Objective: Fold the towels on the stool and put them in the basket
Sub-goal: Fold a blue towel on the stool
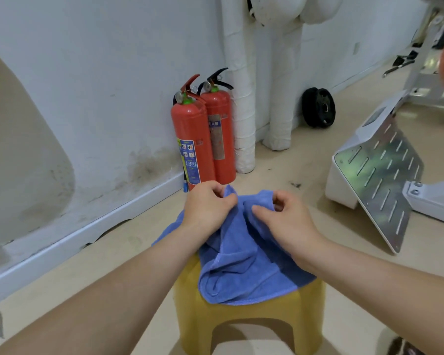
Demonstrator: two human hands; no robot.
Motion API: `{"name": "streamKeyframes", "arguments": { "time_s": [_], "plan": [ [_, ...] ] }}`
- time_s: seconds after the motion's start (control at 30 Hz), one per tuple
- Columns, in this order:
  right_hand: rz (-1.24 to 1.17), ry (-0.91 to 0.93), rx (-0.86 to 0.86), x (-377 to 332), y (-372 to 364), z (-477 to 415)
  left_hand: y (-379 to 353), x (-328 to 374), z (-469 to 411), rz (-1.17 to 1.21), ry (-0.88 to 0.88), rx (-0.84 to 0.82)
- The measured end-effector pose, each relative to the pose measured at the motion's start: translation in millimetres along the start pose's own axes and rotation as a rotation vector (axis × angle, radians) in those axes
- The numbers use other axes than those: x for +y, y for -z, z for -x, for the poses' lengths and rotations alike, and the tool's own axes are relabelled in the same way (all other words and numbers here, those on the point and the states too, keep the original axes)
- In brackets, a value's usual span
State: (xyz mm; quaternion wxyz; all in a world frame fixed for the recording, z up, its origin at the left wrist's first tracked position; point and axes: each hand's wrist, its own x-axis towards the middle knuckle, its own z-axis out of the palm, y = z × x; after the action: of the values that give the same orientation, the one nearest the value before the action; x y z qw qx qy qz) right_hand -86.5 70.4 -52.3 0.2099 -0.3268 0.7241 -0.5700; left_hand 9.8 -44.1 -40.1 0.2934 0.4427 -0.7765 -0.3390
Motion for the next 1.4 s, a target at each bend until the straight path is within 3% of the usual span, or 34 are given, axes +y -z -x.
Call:
{"name": "streamKeyframes", "arguments": {
  "time_s": [0.07, 0.13, 0.27, 0.43, 0.77, 1.1, 1.4],
  "plan": [
    [-0.117, 0.035, 0.094, -15.0, 3.7, -6.1, 12.6, 15.1, 3.5, 0.228, -0.058, 0.017],
    [-0.185, 0.111, 0.049, -31.9, 1.2, -6.9, 23.4, 30.8, 11.5, 0.349, -0.11, -0.02],
    [-0.157, 0.209, -0.018, -53.9, -8.0, 5.7, 37.8, 45.0, 28.7, 0.437, -0.133, -0.073],
    [-0.211, 0.161, -0.078, -60.6, -3.9, 14.9, 57.2, 44.5, 37.5, 0.564, -0.114, -0.148],
    [-0.242, 0.109, -0.189, -68.1, 1.3, 22.9, 68.3, 45.6, 32.5, 0.297, -0.247, -0.1],
    [-0.308, 0.044, -0.252, -68.7, 1.0, 21.8, 72.3, 45.2, 38.7, 0.263, -0.325, 0.004],
    [-0.269, 0.101, -0.353, -68.7, 0.4, 22.1, 80.1, 47.8, 37.4, 0.22, -0.42, -0.071]
  ]
}}
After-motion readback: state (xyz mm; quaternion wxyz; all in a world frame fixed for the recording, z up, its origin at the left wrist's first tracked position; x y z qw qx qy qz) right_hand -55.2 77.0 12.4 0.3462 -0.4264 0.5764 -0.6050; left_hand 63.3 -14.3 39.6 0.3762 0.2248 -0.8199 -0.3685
